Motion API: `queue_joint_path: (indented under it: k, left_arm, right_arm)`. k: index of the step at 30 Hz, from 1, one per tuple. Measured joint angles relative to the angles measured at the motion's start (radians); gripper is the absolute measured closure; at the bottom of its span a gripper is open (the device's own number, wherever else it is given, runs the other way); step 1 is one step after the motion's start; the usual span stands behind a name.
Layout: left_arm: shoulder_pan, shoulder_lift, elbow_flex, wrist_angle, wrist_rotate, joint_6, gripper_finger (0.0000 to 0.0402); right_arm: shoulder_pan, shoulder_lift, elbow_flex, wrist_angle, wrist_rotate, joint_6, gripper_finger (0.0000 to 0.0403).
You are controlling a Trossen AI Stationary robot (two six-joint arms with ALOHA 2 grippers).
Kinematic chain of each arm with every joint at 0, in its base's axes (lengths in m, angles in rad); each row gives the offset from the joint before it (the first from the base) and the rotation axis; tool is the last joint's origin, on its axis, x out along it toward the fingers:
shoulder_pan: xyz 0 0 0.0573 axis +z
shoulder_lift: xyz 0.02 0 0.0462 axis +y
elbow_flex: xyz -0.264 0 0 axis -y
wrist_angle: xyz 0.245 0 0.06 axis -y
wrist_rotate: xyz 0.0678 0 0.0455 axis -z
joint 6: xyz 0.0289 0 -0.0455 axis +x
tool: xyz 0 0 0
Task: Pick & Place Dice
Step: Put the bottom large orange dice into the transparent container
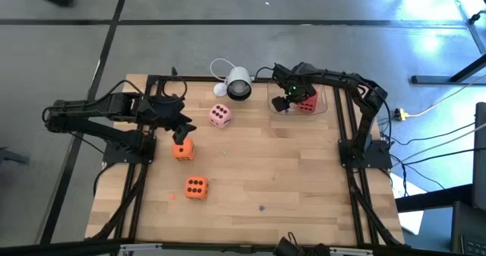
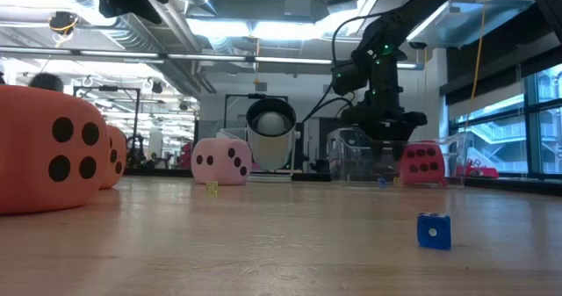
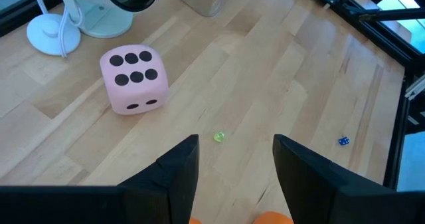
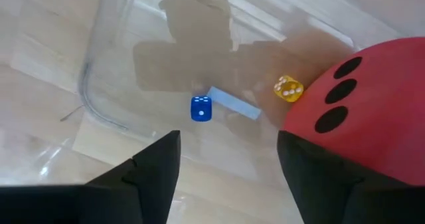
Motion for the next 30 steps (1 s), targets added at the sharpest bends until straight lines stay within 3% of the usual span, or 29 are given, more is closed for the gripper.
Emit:
queue_joint_path:
  k: [14, 19, 26, 30]
  left_arm:
    - [0.000, 0.000, 0.000, 0.000, 0.000, -0.010, 0.0215]
    - [0.000, 0.000, 0.000, 0.000, 0.000, -0.010, 0.0215]
    - [0.000, 0.000, 0.000, 0.000, -0.002, -0.010, 0.0215]
    - [0.000, 0.000, 0.000, 0.000, -0.006, -0.010, 0.0215]
  right_arm:
    - [0.012, 0.000, 0.000, 0.001, 0.002, -0.011, 0.0201]
    - [0.052, -0.001, 0.000, 0.001, 0.040, -0.030, 0.0257]
    - [0.148, -0.041, 0.000, 0.001, 0.146, -0.052, 0.0383]
    - [0.210, -0.103, 0.000, 0.008, 0.186, -0.034, 0.0387]
